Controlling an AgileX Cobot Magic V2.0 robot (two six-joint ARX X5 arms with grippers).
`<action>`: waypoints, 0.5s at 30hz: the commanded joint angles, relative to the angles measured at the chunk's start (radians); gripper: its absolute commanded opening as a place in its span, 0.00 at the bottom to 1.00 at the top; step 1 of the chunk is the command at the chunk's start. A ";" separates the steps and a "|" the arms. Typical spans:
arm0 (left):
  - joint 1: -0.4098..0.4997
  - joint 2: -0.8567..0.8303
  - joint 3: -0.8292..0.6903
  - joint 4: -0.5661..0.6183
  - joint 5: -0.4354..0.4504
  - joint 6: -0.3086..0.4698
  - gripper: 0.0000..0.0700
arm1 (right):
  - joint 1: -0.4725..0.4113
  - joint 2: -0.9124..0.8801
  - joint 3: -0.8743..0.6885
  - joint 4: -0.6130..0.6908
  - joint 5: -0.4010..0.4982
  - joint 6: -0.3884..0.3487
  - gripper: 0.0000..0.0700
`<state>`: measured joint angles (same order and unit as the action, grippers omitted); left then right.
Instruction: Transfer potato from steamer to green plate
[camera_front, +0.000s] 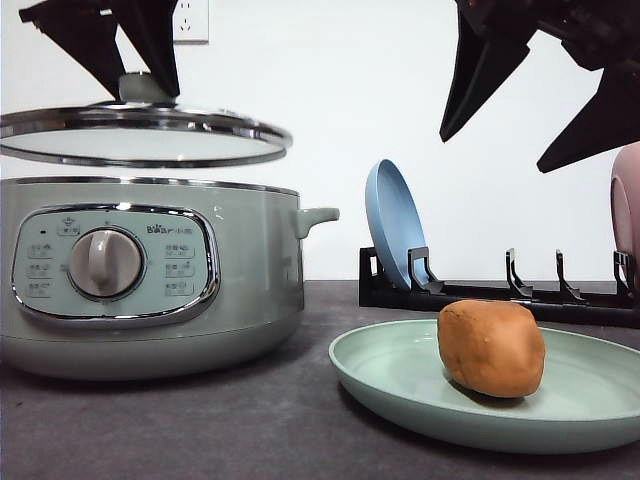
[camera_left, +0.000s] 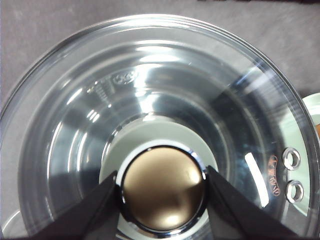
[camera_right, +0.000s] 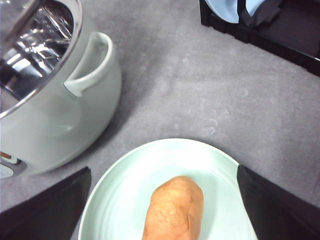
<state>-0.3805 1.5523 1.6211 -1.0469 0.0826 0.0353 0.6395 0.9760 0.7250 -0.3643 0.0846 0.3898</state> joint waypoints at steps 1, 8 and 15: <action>-0.007 0.017 0.029 0.031 0.006 0.003 0.01 | 0.006 0.007 0.016 0.001 0.012 -0.009 0.85; -0.009 0.038 0.029 0.037 0.006 0.006 0.01 | 0.006 0.007 0.016 -0.006 0.025 -0.014 0.85; -0.009 0.038 0.029 0.040 0.004 0.006 0.01 | 0.006 0.007 0.016 -0.007 0.025 -0.014 0.85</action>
<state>-0.3828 1.5894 1.6211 -1.0401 0.0823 0.0353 0.6395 0.9760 0.7250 -0.3771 0.1059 0.3889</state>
